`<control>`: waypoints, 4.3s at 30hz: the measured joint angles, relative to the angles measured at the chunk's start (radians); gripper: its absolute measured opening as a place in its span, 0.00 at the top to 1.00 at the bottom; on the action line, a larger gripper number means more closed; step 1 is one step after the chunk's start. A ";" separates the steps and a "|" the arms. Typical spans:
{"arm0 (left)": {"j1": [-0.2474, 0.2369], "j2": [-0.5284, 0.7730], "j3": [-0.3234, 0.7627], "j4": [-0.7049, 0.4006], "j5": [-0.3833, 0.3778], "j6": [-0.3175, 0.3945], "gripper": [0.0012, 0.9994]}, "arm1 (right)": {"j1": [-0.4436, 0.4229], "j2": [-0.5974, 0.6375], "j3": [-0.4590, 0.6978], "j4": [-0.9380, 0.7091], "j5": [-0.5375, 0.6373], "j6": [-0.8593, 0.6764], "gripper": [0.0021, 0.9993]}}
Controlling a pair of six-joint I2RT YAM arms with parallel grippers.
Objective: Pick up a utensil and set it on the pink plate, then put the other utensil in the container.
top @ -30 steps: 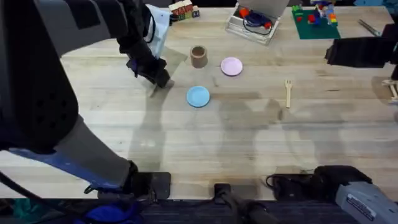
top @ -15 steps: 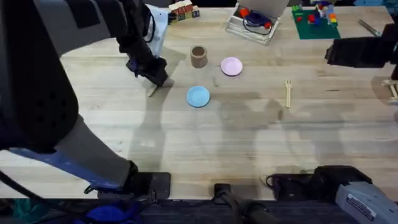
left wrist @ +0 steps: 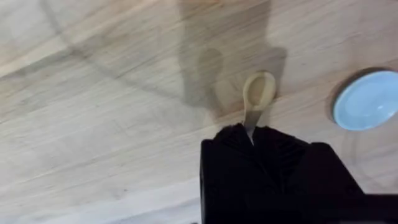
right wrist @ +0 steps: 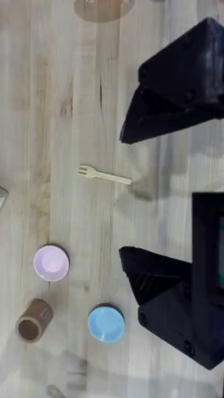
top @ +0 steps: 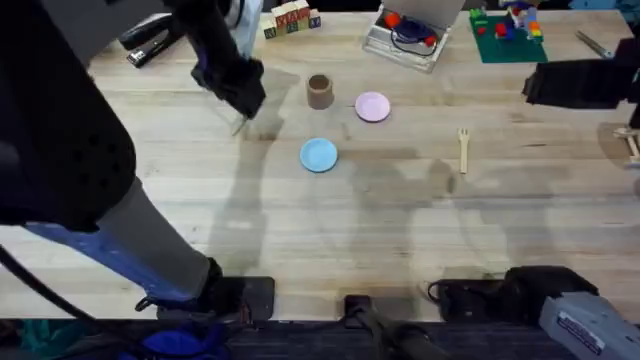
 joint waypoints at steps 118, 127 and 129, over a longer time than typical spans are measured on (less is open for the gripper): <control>-0.519 0.492 0.558 0.092 0.082 -0.254 0.70 | 0.000 0.000 0.000 0.000 0.000 0.000 0.00; -0.519 0.492 0.577 0.082 0.082 -0.254 0.69 | 0.000 0.000 0.000 0.000 0.000 0.000 0.00; -0.519 0.492 0.605 0.065 0.083 -0.253 0.66 | 0.000 0.000 0.000 0.000 0.000 0.000 0.00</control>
